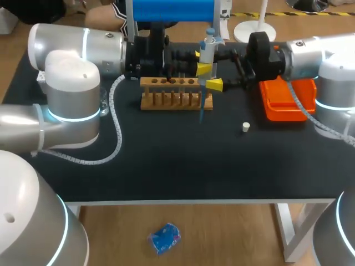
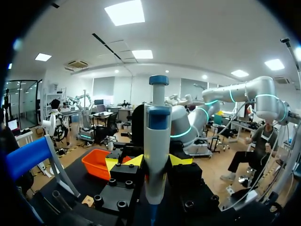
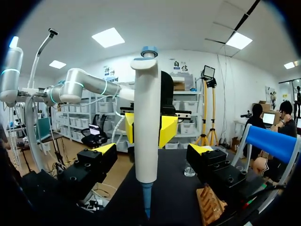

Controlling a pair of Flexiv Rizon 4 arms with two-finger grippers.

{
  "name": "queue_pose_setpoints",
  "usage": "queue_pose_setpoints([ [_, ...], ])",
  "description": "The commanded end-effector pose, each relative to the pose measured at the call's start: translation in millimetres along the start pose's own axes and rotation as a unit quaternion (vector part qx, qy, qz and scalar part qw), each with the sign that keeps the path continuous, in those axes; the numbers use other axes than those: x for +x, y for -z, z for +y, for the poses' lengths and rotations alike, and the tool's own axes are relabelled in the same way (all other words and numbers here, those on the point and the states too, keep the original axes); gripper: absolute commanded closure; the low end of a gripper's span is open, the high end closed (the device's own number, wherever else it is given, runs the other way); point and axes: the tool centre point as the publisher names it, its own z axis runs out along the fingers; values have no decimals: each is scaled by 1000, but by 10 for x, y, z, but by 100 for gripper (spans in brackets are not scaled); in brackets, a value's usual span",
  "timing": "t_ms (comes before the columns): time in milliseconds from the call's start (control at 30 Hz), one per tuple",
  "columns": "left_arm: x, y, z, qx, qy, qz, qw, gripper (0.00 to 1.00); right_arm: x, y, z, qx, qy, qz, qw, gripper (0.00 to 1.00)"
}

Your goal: Invert the test tube, pick up the pipette, mount the tip to pipette, aspirate from beaker and dispense into the tube, eject the tip, return the pipette, and cap with the stopper.

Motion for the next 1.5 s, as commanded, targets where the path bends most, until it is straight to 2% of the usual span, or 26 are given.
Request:
queue_pose_setpoints([
  [33,-6,-21,20,3,-1,0,1000,100,-50,-66,-36,-3,-2,1,1000,0],
  [300,1,-10,13,3,-3,-2,1000,100,-49,-97,-42,-6,-2,0,1000,0],
  [467,8,3,22,4,-3,-5,1000,100,-43,-100,-37,-9,-1,0,1000,18],
  [533,9,8,25,5,-3,-6,1000,100,-40,-102,-36,-10,-1,1,1000,22],
  [567,10,9,26,5,-3,-6,1000,100,-37,-105,-36,-10,-1,1,1000,27],
  [633,12,11,26,5,-3,-7,1000,100,-35,-109,-35,-12,-2,1,1000,29],
  [733,16,12,28,5,-3,-7,1000,100,-31,-123,-29,-13,-1,3,1000,40],
  [800,17,15,28,5,-3,-7,1000,100,-30,-125,-29,-13,-1,3,1000,50],
  [1500,7,19,27,4,-6,-8,1000,100,24,-116,-27,-16,-3,2,1000,53],
])
